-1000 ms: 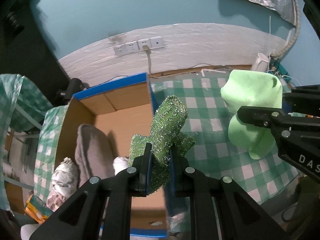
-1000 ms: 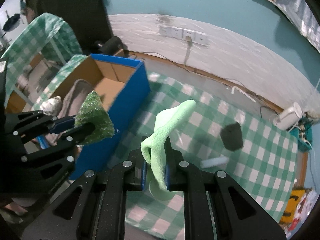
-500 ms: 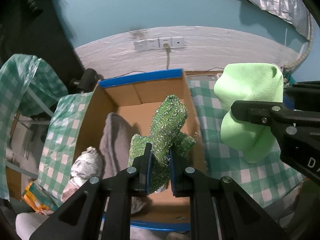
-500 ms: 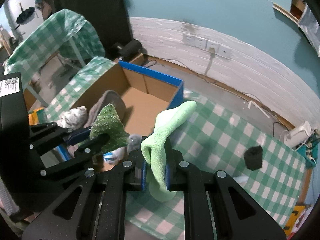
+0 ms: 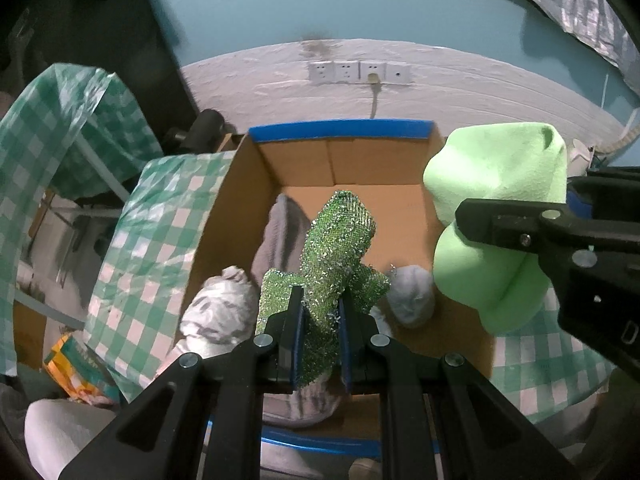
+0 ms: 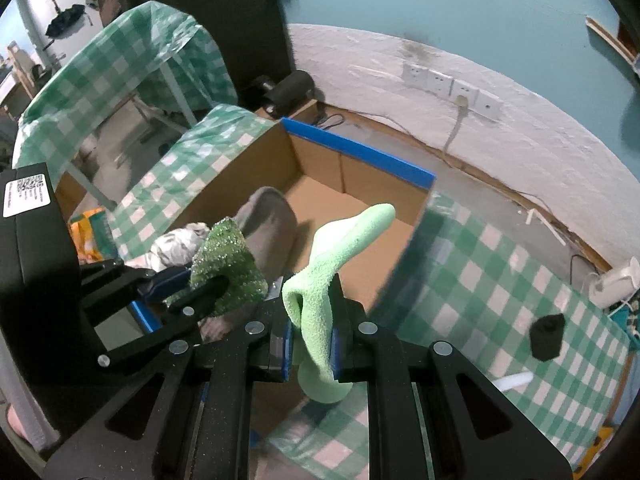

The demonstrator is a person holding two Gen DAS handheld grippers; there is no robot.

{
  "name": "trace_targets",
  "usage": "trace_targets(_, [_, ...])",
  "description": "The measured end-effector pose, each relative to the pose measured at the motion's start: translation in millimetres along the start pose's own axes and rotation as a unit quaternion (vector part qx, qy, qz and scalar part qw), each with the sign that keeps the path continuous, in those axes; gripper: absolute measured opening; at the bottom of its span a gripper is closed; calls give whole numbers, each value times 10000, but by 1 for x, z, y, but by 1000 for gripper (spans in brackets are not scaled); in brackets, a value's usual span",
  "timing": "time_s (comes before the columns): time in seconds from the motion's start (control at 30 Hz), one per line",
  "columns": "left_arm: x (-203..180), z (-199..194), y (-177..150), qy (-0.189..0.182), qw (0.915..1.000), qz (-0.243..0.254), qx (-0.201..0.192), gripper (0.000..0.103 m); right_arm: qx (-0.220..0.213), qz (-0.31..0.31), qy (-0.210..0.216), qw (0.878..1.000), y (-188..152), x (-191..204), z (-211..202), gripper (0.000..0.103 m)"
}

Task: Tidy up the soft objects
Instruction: 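Lower both green items into the box and open both tools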

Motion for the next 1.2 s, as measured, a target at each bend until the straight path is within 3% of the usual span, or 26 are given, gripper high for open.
trace_targets(0.33, [22, 16, -11, 134, 9996, -170, 202, 16, 239, 43, 128, 9996, -2, 11, 27, 13])
trace_targets(0.4, [24, 17, -12, 157, 9995, -181, 212, 23, 257, 44, 154, 9995, -2, 12, 29, 13])
trace_targets(0.47, [25, 17, -12, 208, 9993, -202, 230, 42, 267, 53, 128, 9995, -2, 11, 30, 14])
trace_targets(0.6, [30, 17, -14, 290, 9991, -217, 204, 56, 250, 76, 45, 9996, -3, 10, 29, 45])
trace_targets(0.67, [30, 14, -12, 364, 9990, -199, 149, 60, 193, 72, -29, 9998, -3, 7, 26, 51])
trace_targets(1.2, [10, -1, -4, 237, 9997, -44, -68, 67, 11, 295, -215, 9993, -13, -24, -2, 54])
Point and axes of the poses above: each gripper's, at about its wrist camera, not at the fingertips, and z roughly the way its jaws point, x to its left, y to its top, the point moved 9 cm from there along z, roughly the way its jaws point, and after that the axes turned 3 degrees about x, right-handed, at the moved point
